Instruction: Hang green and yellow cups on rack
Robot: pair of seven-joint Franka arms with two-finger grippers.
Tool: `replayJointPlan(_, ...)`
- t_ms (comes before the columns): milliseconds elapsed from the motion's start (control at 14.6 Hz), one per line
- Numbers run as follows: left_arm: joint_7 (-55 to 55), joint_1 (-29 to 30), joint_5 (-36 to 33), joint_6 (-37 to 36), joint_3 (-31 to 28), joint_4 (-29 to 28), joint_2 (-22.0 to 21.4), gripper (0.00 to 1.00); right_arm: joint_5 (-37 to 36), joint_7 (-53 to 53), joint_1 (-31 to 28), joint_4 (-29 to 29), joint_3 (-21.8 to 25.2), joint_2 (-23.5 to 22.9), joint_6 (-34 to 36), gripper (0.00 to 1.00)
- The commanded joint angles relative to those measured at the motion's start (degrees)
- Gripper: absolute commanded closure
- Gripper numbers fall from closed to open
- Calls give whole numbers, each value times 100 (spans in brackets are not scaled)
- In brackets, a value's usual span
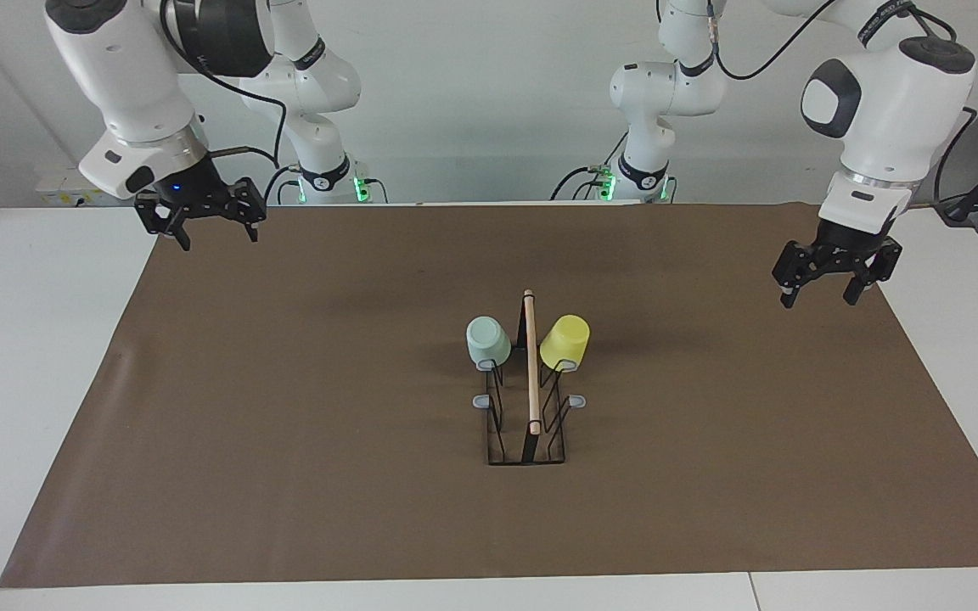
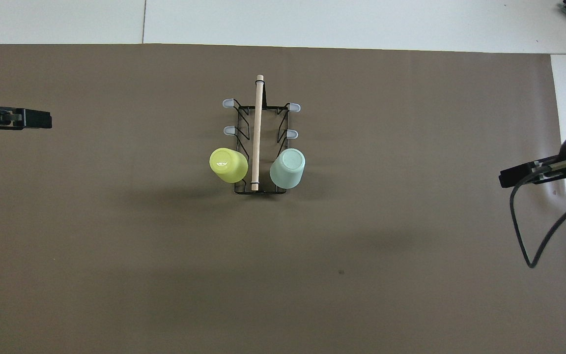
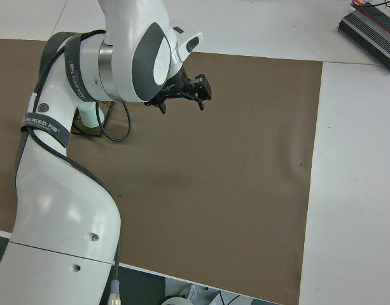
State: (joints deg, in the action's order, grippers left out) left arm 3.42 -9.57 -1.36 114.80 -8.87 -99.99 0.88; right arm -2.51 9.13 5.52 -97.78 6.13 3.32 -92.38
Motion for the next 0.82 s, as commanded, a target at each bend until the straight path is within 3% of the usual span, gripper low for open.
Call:
replayJointPlan(0, 115, 86, 110, -659, 139, 391, 9, 0, 84, -96, -25, 136, -24, -42, 98, 0)
replayJointPlan(206, 124, 218, 119, -1248, 367, 708, 17, 0, 75, -96, -270, 259, -103, -86, 290, 0)
replayJointPlan(412, 124, 648, 145, -1696, 1008, 744, -148, 0, 58, -114, -324, 207, -209, -51, 274, 0)
replayJointPlan(756, 326, 842, 154, -2189, 1194, 639, -439, 0, 223, -393, -192, 636, -200, -138, 764, 0)
